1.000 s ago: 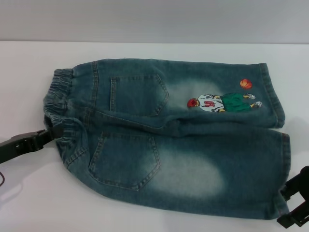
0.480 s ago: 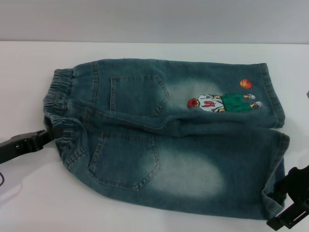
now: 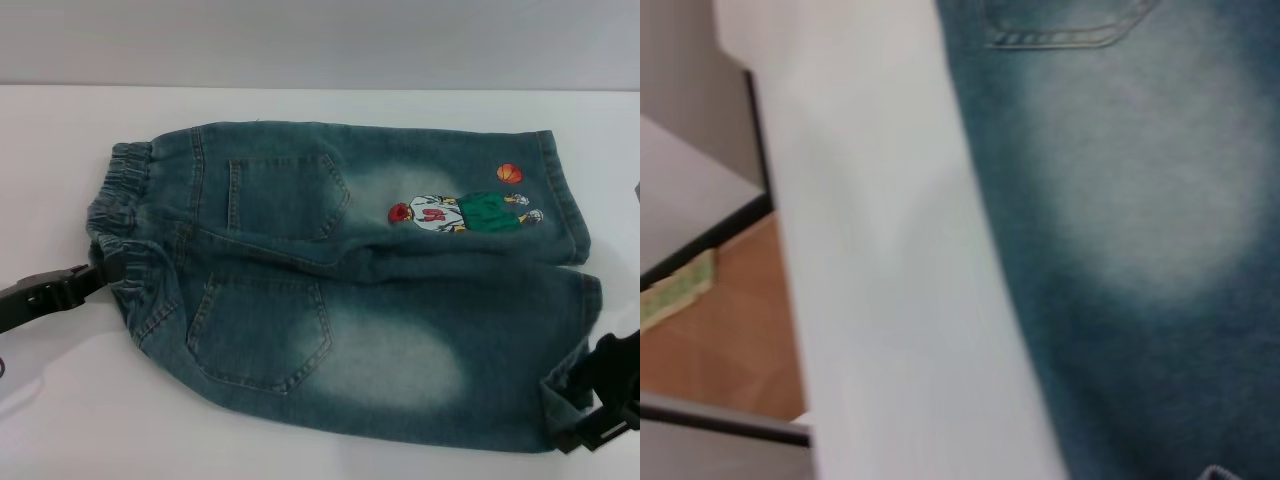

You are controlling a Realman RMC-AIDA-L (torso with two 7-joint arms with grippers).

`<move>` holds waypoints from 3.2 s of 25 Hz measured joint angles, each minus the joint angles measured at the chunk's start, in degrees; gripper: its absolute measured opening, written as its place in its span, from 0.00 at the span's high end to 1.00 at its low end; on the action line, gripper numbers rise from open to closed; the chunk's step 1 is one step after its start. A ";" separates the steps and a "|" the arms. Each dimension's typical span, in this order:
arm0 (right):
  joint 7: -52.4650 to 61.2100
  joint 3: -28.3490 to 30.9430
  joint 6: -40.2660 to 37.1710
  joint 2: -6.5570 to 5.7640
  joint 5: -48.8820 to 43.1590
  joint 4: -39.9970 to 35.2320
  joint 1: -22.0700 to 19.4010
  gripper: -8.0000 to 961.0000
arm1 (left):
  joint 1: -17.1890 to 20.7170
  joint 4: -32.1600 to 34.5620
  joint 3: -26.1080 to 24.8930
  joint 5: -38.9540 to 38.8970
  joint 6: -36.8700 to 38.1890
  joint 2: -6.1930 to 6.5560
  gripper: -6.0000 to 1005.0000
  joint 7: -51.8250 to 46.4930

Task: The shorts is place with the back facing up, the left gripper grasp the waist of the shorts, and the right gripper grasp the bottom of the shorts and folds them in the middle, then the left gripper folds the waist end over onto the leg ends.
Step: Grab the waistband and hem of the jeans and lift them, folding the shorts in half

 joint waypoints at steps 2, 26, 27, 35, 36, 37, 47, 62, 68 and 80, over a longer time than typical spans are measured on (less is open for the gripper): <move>-0.01 0.00 1.66 0.37 -0.29 -0.62 -0.37 0.34 | 0.00 -0.08 0.00 0.00 -0.18 0.02 0.95 0.01; -0.03 0.36 3.79 1.09 -2.75 -2.15 0.11 0.99 | -0.49 0.01 -0.51 0.00 -1.60 0.58 0.95 0.02; -0.04 0.61 3.59 1.05 -2.51 -2.68 -0.06 0.99 | -0.51 0.01 -0.65 0.00 -1.62 0.60 0.95 0.02; -1.90 3.52 2.63 0.88 3.70 -7.84 -2.87 0.99 | -1.00 0.01 -3.10 0.01 -2.94 0.74 0.95 -0.10; -2.44 4.38 2.75 0.87 5.12 -8.56 -3.42 0.99 | -1.03 -0.12 -3.99 0.00 -3.20 0.73 0.95 -0.32; -3.09 5.47 2.95 0.87 6.43 -9.23 -3.97 0.99 | -1.05 -0.27 -4.79 0.00 -3.21 0.73 0.95 -0.49; -10.33 16.43 4.42 0.72 14.56 -9.97 -6.89 0.99 | -0.58 -0.62 -13.00 -0.01 -3.24 0.89 0.95 -2.87; -16.58 21.44 15.10 1.23 28.60 -8.09 -9.90 0.99 | 0.12 -0.39 -13.11 0.20 -2.24 0.04 0.95 1.23; -18.13 21.45 20.02 2.23 29.09 -6.50 -8.66 0.99 | -0.47 -0.16 -13.21 -0.13 -2.60 -0.86 0.95 1.65; -23.97 21.06 25.59 3.85 33.50 -3.22 -7.57 0.99 | -2.59 -1.11 -13.22 -3.67 -2.71 -1.41 0.95 4.00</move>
